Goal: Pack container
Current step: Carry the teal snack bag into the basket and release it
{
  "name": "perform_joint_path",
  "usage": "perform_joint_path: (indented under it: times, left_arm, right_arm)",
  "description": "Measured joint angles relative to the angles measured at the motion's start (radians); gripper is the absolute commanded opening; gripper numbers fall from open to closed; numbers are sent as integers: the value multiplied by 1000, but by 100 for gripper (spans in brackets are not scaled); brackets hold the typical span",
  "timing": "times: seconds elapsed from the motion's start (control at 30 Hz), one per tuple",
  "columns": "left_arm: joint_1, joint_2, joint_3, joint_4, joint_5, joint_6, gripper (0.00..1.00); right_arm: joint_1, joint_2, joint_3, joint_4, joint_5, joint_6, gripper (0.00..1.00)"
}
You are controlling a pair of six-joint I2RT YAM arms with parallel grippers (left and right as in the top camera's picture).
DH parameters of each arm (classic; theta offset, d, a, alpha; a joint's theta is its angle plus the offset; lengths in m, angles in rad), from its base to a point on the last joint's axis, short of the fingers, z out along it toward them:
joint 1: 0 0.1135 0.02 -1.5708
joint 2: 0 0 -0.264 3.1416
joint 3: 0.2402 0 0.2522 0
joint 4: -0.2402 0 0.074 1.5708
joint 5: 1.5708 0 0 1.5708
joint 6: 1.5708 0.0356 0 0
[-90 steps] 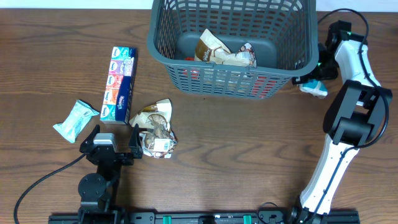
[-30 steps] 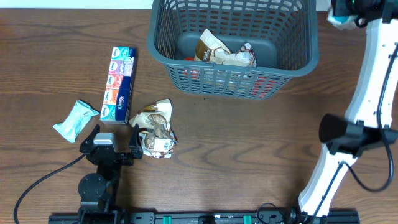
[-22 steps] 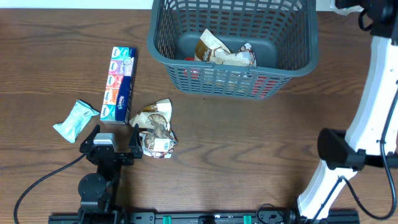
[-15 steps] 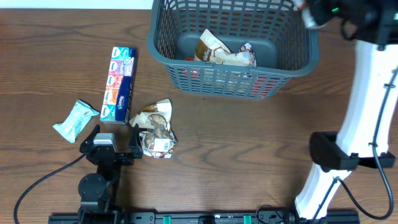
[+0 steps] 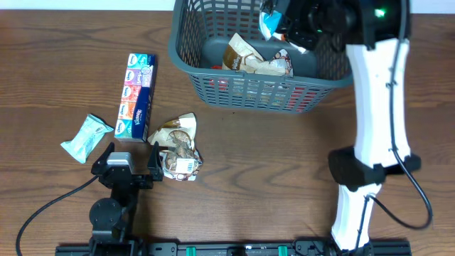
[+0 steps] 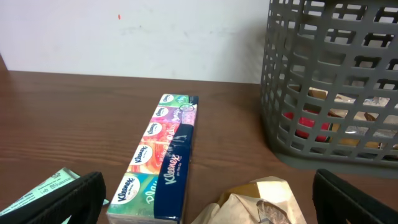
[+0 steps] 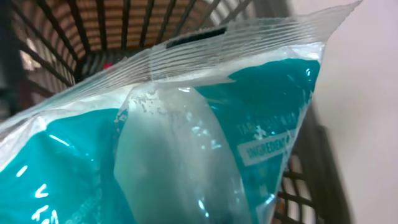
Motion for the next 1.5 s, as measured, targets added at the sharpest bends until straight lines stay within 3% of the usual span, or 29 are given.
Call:
perform_joint_path:
  times: [0.37,0.53,0.63,0.7,0.77,1.17,1.23,1.27,1.3,1.33,1.47,1.5]
  left_arm:
    - [0,0,0,0,0,0,99]
    - [0,0,0,0,0,0,99]
    - [0,0,0,0,0,0,99]
    - [0,0,0,0,0,0,99]
    - [0,0,0,0,0,0,99]
    - [0,0,0,0,0,0,99]
    - [0,0,0,0,0,0,99]
    - [0,0,0,0,0,0,99]
    - [0,0,0,0,0,0,99]
    - [0,0,0,0,0,0,99]
    - [0,0,0,0,0,-26,99]
    - [0,0,0,0,0,-41,99]
  right_arm:
    - [-34,300,-22,59,-14,-19,2]
    - [-34,351,-26,60,-32,-18,2]
    - [-34,351,-28,65,-38,-16,17]
    - [-34,351,-28,75,-46,-5,33]
    - [-34,351,-27,83,-54,1,41]
    - [-35,277,-24,98,-64,59,43]
    - [-38,229,-24,140,-40,108,51]
    - [-41,198,-24,169,-23,145,71]
    - [-46,158,-24,200,6,187,78]
    - [-54,118,-24,225,39,233,79]
    - [-146,-77,-22,274,212,504,99]
    - [-187,-124,-18,269,253,574,99]
